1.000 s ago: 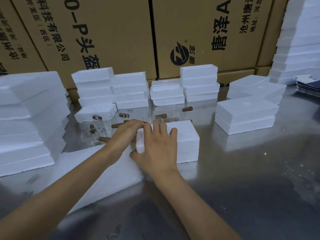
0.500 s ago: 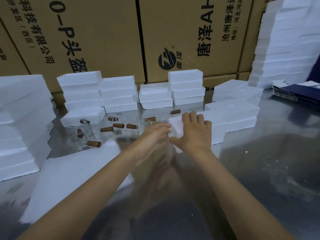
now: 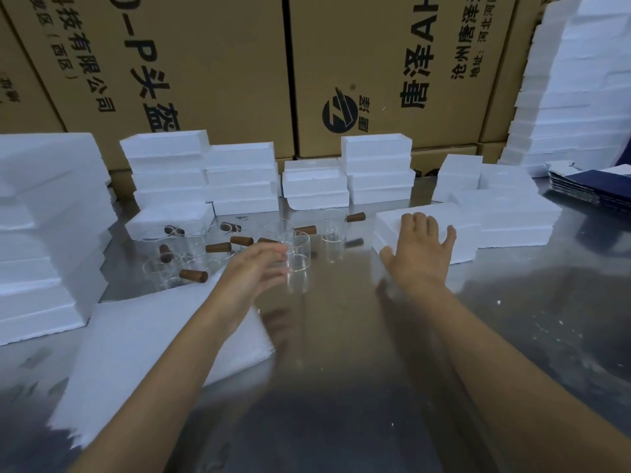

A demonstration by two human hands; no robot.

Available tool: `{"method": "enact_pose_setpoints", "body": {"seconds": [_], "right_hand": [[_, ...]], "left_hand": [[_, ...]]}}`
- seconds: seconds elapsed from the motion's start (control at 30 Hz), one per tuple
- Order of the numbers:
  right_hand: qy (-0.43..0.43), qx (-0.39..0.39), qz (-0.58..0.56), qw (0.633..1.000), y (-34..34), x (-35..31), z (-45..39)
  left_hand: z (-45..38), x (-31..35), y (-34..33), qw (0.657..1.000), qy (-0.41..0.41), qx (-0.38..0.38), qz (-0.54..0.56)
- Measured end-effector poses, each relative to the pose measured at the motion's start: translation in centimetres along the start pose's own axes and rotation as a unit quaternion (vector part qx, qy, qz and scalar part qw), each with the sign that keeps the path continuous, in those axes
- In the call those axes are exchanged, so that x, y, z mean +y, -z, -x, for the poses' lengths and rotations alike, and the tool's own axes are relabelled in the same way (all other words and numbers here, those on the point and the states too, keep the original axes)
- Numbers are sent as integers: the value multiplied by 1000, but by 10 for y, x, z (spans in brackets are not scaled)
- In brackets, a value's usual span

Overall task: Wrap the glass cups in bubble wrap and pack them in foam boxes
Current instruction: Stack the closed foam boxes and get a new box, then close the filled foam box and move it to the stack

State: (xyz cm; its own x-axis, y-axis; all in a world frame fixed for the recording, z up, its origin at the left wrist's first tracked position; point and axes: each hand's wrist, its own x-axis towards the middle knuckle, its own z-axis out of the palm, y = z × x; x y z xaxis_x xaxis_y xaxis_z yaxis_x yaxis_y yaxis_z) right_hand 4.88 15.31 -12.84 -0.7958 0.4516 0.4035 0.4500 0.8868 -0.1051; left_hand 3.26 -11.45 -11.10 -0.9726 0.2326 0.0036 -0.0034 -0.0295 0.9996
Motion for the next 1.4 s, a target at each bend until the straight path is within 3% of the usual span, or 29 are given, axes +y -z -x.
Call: {"method": "enact_pose_setpoints", "body": {"seconds": [0.1,0.23,0.33,0.47,0.67,0.73,0.83,0.93,1.13,1.23,1.4], "right_hand": [[45,31,35,998,-8,-14,21],[192,99,-44,975,-15,-51,57],[224,22,-94,970,-15,-79,68],[153,-59,-208,964,-17,-108,66],[-28,-84,-371,924,-31,-126,33],[-94,-78,-418,900,-36,-129,24],[-119,-63,-432,892,-44,-132,15],[-121,-53,-438,889,-50,-131,9],[-129,-69,-451,880,-51,-131,7],[-132,-80,-453,878,-51,-131,5],[-133,-83,-460,874,-50,-129,3]], "left_hand": [[-3,1,23,998,-40,47,2],[-5,5,47,992,-68,104,7],[-6,8,55,988,-68,140,13],[-14,12,55,980,-82,179,1],[-56,25,56,972,-106,185,-95],[-86,37,59,951,-144,190,-195],[-145,56,66,884,-196,169,-388],[-208,75,72,823,-173,113,-529],[-294,91,76,734,-107,77,-666],[-307,85,71,728,-115,110,-667],[-292,84,59,714,-215,155,-648]]}}
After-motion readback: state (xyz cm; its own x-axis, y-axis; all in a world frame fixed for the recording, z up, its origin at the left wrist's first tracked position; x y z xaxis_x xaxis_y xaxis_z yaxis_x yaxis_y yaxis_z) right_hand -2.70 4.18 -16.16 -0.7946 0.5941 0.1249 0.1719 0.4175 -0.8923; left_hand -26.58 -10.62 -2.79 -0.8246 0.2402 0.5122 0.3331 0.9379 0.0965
